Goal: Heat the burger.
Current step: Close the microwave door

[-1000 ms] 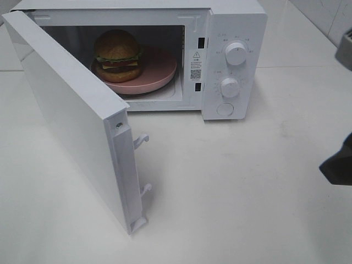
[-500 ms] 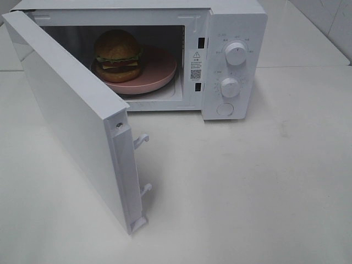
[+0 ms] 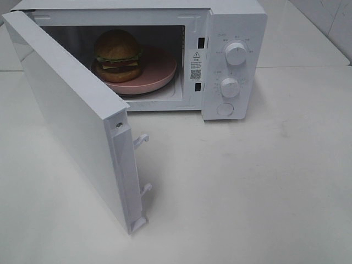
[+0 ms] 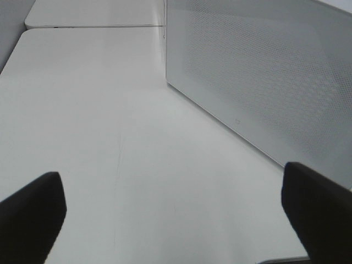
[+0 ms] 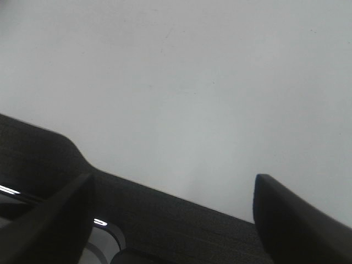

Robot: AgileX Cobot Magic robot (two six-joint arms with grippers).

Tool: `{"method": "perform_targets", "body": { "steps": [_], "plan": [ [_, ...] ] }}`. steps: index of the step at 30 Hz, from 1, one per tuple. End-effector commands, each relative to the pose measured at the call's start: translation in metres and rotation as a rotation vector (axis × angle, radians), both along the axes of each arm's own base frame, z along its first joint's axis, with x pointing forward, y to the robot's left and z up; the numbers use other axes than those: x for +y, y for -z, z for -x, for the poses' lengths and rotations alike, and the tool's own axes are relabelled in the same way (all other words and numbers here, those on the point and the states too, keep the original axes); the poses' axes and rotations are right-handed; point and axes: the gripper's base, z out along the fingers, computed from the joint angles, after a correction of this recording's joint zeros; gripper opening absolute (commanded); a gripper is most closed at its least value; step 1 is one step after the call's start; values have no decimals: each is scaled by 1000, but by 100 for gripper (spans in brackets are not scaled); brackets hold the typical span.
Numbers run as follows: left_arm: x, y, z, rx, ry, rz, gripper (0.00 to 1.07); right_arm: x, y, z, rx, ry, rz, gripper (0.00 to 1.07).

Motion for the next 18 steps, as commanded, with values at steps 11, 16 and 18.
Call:
{"method": "perform_targets", "body": {
  "steps": [11, 16, 18],
  "plan": [
    [0, 0, 2, -21, -4, -1, 100, -14, 4, 28, -240, 186, -83, 76],
    [0, 0, 2, -21, -4, -1, 100, -12, 4, 39, -306, 213, -139, 76],
    [0, 0, 2, -21, -4, -1, 100, -12, 4, 43, -326, 224, -151, 76]
  ]
}}
